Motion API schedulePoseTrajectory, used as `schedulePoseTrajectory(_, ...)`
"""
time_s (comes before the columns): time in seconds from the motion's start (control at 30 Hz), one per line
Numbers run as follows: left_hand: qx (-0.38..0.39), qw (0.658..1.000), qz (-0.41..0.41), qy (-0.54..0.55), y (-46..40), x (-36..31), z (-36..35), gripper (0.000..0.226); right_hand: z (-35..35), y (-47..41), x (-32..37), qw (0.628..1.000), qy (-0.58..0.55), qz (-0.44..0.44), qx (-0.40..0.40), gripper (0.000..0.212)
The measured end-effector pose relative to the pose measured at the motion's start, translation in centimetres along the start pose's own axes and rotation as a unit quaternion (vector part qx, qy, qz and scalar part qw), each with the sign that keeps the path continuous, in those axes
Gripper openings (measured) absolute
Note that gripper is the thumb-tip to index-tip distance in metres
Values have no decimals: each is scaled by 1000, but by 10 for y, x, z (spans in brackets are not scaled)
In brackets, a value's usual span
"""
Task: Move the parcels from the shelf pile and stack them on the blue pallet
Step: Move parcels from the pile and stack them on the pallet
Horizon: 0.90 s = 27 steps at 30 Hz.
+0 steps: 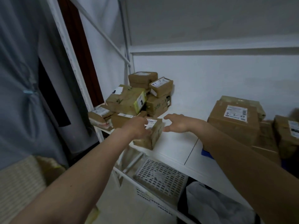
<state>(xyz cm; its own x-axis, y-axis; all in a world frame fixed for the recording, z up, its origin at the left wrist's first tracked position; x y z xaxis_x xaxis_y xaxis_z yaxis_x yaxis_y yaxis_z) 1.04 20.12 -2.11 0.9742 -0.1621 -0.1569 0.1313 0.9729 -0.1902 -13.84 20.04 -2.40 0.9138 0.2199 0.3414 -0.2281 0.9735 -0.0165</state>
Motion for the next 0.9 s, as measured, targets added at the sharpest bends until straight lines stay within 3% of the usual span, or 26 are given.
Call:
schedulePoseTrajectory(0.2, -4, 999, 23, 42, 0, 35, -10, 56, -14, -24, 27, 1000, 15, 6, 9, 55)
schedulePoseTrajectory(0.4, 18, 999, 28, 43, -18, 60, -29, 55, -33, -71, 30, 1000, 26, -3, 9, 59)
schedulePoseTrajectory(0.67, 19, 998, -38, 37, -119, 63, -43, 16, -36, -164, 22, 1000, 0, 11, -4, 48)
schedulePoseTrajectory(0.8, 2, 993, -37, 109, -186, 53, -42, 39, -21, -227, 1, 997, 13, 3, -72, 41)
schedulePoseTrajectory(0.9, -7, 992, -31, 120, -236, 49, -46, 45, -19, -271, -24, 995, 33, -39, -81, 47)
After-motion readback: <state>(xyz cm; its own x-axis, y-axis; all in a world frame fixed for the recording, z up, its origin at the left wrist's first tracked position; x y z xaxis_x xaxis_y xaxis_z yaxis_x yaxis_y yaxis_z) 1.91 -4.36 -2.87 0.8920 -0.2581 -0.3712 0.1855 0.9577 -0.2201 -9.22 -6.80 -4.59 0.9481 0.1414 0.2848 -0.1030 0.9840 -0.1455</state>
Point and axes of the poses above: each hand's wrist, its own y-axis away from the middle knuckle, its own z-axis out of the back of the hand, x = y × z, the point moved 8 cm from there along -y, towards the middle knuckle, and after that the axes turned 13 degrees about -x, right-handed, at the moved point
